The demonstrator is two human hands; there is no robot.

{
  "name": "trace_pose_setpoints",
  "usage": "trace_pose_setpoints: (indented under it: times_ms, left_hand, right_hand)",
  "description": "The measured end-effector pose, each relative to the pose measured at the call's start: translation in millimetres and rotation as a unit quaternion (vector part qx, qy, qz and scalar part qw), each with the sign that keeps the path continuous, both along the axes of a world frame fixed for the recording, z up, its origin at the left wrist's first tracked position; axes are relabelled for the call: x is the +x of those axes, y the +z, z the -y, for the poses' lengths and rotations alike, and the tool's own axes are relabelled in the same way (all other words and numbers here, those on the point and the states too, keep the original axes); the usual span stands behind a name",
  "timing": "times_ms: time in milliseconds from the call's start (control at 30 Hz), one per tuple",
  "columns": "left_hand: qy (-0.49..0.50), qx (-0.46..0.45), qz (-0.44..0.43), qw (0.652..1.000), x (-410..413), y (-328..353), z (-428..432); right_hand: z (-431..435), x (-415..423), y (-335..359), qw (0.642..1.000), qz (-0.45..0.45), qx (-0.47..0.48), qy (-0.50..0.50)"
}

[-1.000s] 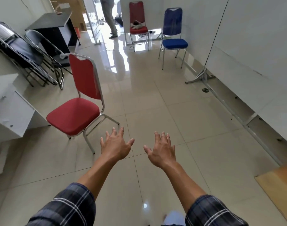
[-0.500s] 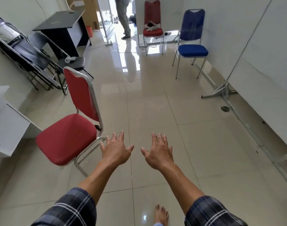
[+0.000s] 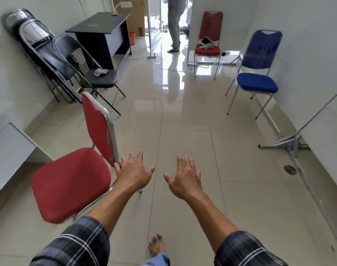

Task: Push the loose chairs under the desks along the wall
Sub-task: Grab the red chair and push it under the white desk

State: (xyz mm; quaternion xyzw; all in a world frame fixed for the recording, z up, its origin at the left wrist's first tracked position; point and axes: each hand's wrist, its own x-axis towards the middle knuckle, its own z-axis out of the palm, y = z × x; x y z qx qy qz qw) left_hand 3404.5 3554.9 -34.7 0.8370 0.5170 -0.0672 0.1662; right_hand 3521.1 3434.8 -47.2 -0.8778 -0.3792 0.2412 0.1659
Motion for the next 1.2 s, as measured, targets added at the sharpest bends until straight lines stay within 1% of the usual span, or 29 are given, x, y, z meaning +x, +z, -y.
trace_pose_setpoints:
  times_ms: [133, 300, 500, 733, 833, 967, 1200]
  left_hand:
    - [0.008, -0.016, 0.009, 1.000, 42, -3, -53]
    - [0.009, -0.003, 0.018, 1.000, 88, 2, -119]
    - [0.048, 0.008, 0.024, 0.999, 121, 6, -180]
    - [0.200, 0.026, 0.017, 0.979, 169, 0, -268]
    - [0.264, 0.030, 0.032, 0.964, 189, 4, -289]
    - [0.364, 0.073, 0.048, 0.927, 202, 12, -318]
    - [0.502, 0.094, 0.031, 0.859, 176, 1, -368]
  right_hand:
    - [-54, 47, 4, 1.000, 0.014, -0.012, 0.005]
    - [-123, 98, 13, 1.000, 0.023, -0.003, -0.005]
    - [-195, 131, 14, 0.999, 0.004, 0.002, 0.040]
    - [-318, 201, -4, 0.984, -0.011, -0.010, 0.179]
    - [-359, 228, -1, 0.969, -0.008, -0.019, 0.247]
    - [-417, 253, 9, 0.940, 0.006, -0.011, 0.340]
    - [-509, 223, 7, 0.884, -0.001, 0.001, 0.468]
